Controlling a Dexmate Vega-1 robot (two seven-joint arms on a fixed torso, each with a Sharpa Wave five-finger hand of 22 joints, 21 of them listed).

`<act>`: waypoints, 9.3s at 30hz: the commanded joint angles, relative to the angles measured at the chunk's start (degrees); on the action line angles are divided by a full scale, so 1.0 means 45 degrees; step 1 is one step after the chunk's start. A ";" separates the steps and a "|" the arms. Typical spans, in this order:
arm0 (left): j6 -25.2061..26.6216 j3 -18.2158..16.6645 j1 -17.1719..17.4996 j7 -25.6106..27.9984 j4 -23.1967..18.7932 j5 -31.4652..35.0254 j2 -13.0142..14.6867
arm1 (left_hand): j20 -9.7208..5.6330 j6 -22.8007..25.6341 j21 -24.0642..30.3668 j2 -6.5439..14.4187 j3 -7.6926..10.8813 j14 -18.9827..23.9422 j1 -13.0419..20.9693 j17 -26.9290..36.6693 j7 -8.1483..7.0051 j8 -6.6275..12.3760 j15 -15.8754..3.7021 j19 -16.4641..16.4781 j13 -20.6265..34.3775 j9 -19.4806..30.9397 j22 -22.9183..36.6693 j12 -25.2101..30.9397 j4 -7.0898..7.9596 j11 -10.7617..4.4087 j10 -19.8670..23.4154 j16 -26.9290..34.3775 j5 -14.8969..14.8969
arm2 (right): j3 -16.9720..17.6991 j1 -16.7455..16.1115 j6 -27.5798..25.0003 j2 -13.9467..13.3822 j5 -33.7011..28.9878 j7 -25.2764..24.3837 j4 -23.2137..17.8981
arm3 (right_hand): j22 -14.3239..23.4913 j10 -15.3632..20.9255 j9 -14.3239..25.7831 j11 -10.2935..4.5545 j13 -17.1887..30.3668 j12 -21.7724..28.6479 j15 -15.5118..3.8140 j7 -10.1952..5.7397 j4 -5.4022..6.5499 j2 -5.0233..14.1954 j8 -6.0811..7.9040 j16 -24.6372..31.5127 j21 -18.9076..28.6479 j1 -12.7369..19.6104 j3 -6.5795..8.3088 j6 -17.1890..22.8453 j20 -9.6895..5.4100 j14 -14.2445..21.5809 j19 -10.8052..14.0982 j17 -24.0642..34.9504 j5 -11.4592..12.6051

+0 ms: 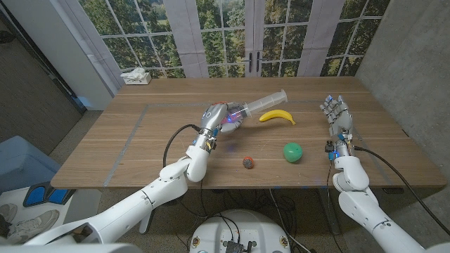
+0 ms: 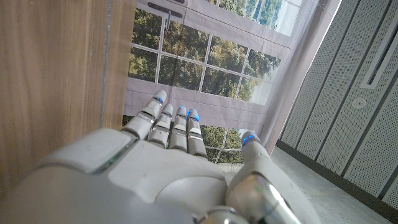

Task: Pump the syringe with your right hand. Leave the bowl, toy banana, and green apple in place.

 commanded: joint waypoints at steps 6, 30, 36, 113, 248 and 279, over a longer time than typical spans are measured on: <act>-0.2353 0.0178 -0.1182 0.1577 0.2262 -0.0283 -0.0645 | -0.0727 0.0308 0.0191 0.3474 -0.0034 0.0738 0.3524 0.0074 0.0222 0.0578 -0.1485 -0.0112 0.0166 0.0187 0.0091 -0.0013 0.0008 -0.0166 0.0169 -0.0068 0.0076 | -0.0126 -0.0022 -0.0043 -0.0012 -0.0225 -0.0066 -0.0317 | 0.0059 0.0076 0.0046 -0.0043 0.0026 0.0076 -0.0032 -0.0045 -0.0024 0.0196 0.0054 0.0047 -0.0100 0.0046 -0.0001 0.0059 0.0070 0.0028 0.0136 0.0031 0.0009; -0.4765 0.0710 -0.3135 0.2299 0.5214 -0.0814 -0.1809 | -0.0727 0.0205 0.0620 0.3459 -0.0079 0.0726 0.3588 0.0156 0.0211 0.0766 -0.1484 -0.0302 0.0533 0.0537 0.0166 -0.0044 0.0016 -0.0155 0.0172 -0.0095 0.0066 | -0.0184 -0.0337 -0.1016 -0.0547 -0.0547 -0.0346 -0.1442 | 0.0061 0.0080 0.0048 -0.0047 0.0029 0.0069 -0.0026 -0.0033 -0.0040 0.0194 0.0056 0.0033 -0.0173 0.0042 -0.0002 0.0081 0.0064 0.0012 0.0161 0.0038 0.0009; -0.5132 0.0883 -0.3596 0.2213 0.5897 -0.1005 -0.2135 | -0.0726 0.0183 0.0733 0.3455 -0.0092 0.0744 0.3598 0.0181 0.0219 0.0810 -0.1484 -0.0355 0.0626 0.0622 0.0179 -0.0044 0.0020 -0.0112 0.0202 -0.0091 0.0064 | -0.0119 -0.0455 -0.1356 -0.0743 -0.0504 -0.0405 -0.1817 | 0.0062 0.0083 0.0048 -0.0017 0.0030 0.0068 -0.0022 -0.0023 -0.0042 0.0193 0.0054 0.0028 -0.0188 0.0039 -0.0004 0.0081 0.0057 0.0005 0.0168 0.0039 0.0008; -0.9134 0.4547 -0.8330 0.1686 1.5452 -0.6074 -0.5886 | -0.0710 0.0095 0.1801 0.3426 -0.0134 0.0720 0.3636 0.0262 0.0241 0.0832 -0.1476 -0.0972 0.1361 0.0738 0.0169 -0.0263 0.0038 -0.0060 0.0216 -0.0196 0.0069 | 0.0134 0.0824 -0.5417 -0.2371 -0.0893 -0.0855 -0.5296 | 0.0074 0.0005 0.0055 0.0035 0.0036 0.0038 0.0001 0.0054 0.0344 0.0322 0.0087 0.0030 -0.0347 -0.0412 -0.0126 0.0213 0.0078 -0.0041 0.0268 0.0170 0.0041; -0.9658 0.5062 -0.8440 0.2921 1.5298 -0.4967 -0.5783 | -0.0700 0.0138 0.3358 0.3348 -0.0073 0.0862 0.3644 0.0214 0.0193 0.0794 -0.1475 -0.1660 0.1713 0.0794 -0.0269 -0.0779 0.0012 -0.0186 0.0519 -0.0310 0.0066 | -0.4620 0.8545 -1.1375 -0.2807 -0.8749 0.0348 -0.4682 | 0.0070 -0.1101 0.0041 -0.0802 -0.0026 -0.0263 -0.0614 -0.0368 0.1919 0.0102 -0.0210 -0.0501 -0.0723 -0.1718 -0.0452 -0.0639 -0.0375 -0.1215 -0.0700 0.0281 0.0192; -0.9384 0.5070 -0.8445 0.2393 1.5391 -0.5454 -0.5912 | -0.0704 0.0232 0.3731 0.3326 -0.0048 0.0889 0.3678 0.0101 0.0139 0.0795 -0.1476 -0.1752 0.1702 0.0797 -0.0432 -0.0911 0.0000 -0.0240 0.0596 -0.0391 0.0074 | -0.5622 0.9094 -1.1434 -0.2852 -0.9968 0.1817 -0.4956 | 0.0054 -0.1496 0.0016 -0.0911 -0.0050 -0.0219 -0.0722 -0.0481 0.2452 -0.0063 -0.0155 -0.0611 -0.0637 -0.1944 -0.0703 -0.1244 -0.0477 -0.1548 -0.0968 0.0203 0.0315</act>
